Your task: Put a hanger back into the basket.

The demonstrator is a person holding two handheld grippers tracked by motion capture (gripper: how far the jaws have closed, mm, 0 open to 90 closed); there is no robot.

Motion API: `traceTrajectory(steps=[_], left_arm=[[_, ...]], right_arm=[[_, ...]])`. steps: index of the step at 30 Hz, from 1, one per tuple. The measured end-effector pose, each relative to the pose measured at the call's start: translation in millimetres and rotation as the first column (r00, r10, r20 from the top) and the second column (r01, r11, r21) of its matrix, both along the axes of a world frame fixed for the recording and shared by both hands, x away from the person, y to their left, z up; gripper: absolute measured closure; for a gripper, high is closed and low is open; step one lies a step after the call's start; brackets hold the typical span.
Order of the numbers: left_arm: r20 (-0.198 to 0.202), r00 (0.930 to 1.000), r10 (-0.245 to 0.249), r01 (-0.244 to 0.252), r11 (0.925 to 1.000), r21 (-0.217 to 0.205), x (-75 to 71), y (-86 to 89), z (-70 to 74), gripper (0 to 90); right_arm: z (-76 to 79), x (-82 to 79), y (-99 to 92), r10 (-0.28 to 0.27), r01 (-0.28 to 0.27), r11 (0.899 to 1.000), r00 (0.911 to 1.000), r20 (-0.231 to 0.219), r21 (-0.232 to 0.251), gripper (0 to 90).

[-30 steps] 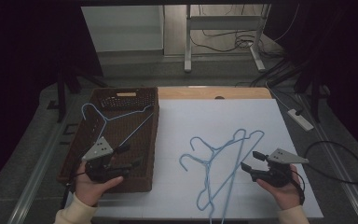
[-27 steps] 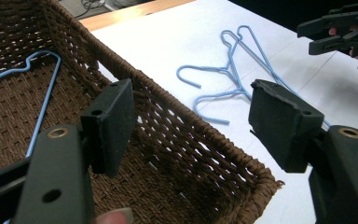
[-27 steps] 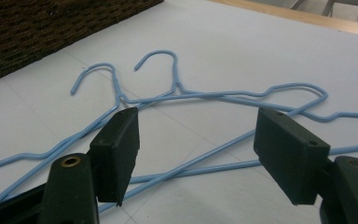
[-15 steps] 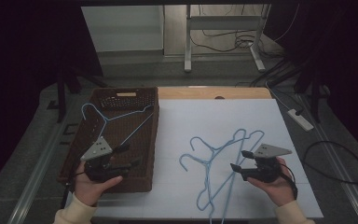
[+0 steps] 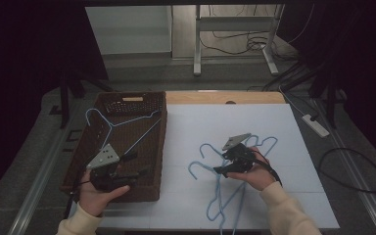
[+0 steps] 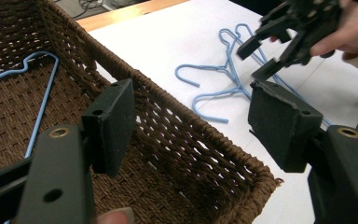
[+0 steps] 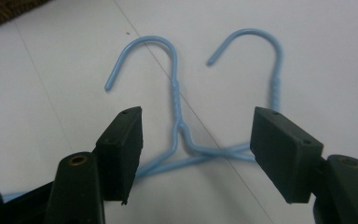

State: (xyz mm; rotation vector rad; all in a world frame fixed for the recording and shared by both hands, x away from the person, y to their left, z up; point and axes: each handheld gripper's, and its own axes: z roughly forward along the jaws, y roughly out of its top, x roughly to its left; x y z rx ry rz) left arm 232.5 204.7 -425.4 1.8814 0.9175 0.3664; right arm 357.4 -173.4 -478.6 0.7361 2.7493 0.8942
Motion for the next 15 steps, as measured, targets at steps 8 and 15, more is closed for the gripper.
traceTrajectory(steps=[8, 15], left_arm=[[-0.002, 0.9999, -0.01, 0.01, 0.9999, 0.011, 0.1, -2.5, -1.7, 32.0], [-0.005, 0.9999, -0.014, 0.014, 0.9998, 0.013, 0.8, -2.9, -2.2, 32.2]], right_arm=[[-10.4, 12.3, 26.3, 0.028, -0.033, 0.996, 0.9982, -0.053, -0.083, 38.2], [-16.9, 17.7, 40.8, 0.053, -0.068, 0.983, 0.9945, -0.091, -0.172, 48.3]])
